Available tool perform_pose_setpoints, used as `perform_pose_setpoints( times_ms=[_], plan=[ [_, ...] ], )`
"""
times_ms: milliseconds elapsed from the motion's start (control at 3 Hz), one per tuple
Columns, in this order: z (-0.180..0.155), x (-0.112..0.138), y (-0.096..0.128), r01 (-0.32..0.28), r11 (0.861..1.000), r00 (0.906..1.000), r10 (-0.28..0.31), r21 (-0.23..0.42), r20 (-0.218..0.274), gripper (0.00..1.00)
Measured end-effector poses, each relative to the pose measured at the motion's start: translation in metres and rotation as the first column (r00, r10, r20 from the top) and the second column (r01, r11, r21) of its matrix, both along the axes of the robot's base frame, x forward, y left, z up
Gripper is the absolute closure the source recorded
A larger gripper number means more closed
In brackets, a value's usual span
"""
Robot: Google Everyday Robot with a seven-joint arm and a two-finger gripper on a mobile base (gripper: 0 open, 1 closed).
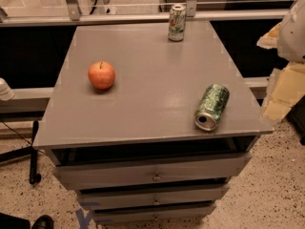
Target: Move apple near 7up can
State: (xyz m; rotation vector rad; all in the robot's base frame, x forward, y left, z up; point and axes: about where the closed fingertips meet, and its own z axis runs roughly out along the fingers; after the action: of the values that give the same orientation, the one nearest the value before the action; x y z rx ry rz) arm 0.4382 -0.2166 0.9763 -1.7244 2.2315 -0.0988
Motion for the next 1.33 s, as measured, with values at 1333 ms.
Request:
perform_pose_setpoints(
  times_ms=[1333],
  plan=[
    [-0.047,0.078,0.105,-0.078,0.967,0.9927,0.053,0.241,0.108,0.0]
  ],
)
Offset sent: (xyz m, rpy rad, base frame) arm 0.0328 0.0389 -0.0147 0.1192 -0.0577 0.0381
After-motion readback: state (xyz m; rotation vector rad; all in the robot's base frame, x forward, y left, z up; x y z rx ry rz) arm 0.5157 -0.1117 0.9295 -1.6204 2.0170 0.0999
